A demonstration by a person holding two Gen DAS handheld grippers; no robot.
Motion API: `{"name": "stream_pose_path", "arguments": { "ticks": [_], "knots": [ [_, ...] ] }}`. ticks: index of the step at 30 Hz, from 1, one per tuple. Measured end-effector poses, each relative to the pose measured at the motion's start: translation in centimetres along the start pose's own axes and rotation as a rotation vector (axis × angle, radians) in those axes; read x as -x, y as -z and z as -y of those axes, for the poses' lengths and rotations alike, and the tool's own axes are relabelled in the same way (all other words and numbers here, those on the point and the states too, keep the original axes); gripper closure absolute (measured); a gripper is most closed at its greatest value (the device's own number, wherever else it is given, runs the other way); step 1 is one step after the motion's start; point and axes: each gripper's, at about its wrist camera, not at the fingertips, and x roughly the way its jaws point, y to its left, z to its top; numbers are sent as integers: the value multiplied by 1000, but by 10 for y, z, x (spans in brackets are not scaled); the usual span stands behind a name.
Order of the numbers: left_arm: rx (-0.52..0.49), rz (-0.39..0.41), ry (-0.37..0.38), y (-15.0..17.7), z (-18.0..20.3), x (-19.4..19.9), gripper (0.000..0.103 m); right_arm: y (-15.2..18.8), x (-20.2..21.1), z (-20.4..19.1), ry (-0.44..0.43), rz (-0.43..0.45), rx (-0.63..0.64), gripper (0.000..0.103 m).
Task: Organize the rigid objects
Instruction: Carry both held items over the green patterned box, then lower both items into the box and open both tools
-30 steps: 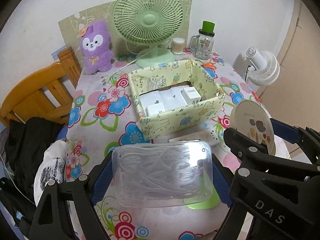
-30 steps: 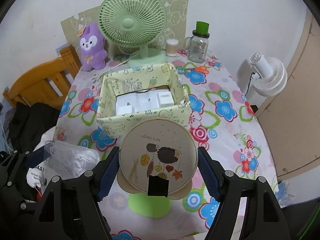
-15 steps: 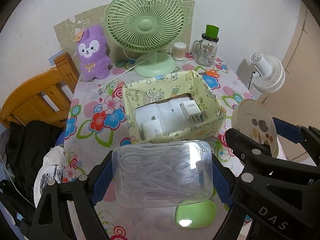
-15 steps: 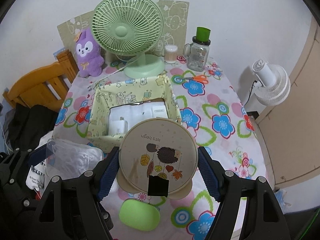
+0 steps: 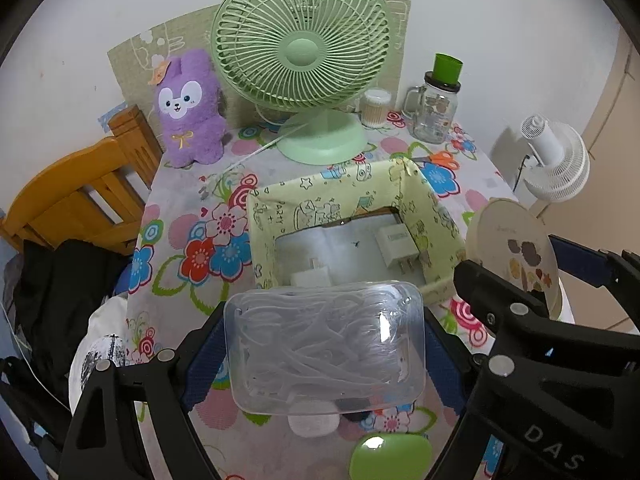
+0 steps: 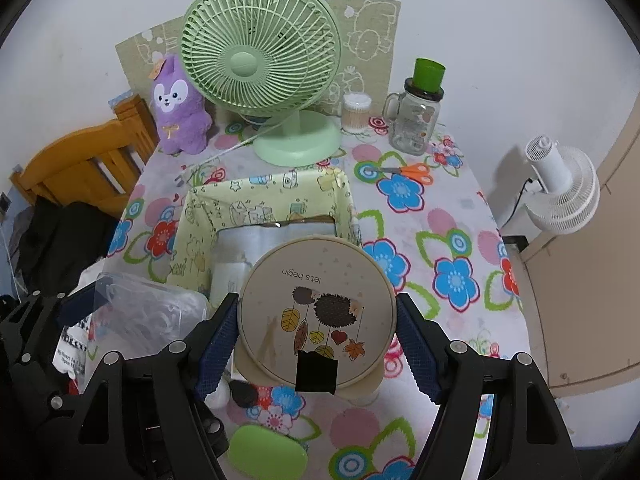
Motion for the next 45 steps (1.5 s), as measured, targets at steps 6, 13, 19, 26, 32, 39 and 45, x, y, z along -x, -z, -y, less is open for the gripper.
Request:
{"name": "stream_pose_path", "arguments": {
  "ticks": [6, 13, 19, 26, 32, 39, 45],
  "knots": [
    [13, -4, -16, -15, -3, -10, 14, -18, -12, 3, -23, -3, 7, 26],
    [28, -21, -21, -28, -5, -26, 14, -32, -29, 6, -35, -15, 7, 26],
    [42, -36, -22, -40, -4, -42, 14, -44, -47, 10, -47, -36, -5, 26],
    [76, -62, -13, -51, -4, -69, 14, -55, -71, 17, -45, -61, -15, 26],
    [124, -103, -27, -53, -6, -95, 14, -59, -92, 21, -48, -103, -13, 26],
    [146, -124, -23, -60, -8, -116, 14, -67, -112, 22, -55, -127, 2, 26],
    [158, -126, -27, -65, -7, -133, 14, -74, -123, 23, -51, -137, 18, 26]
  ]
}}
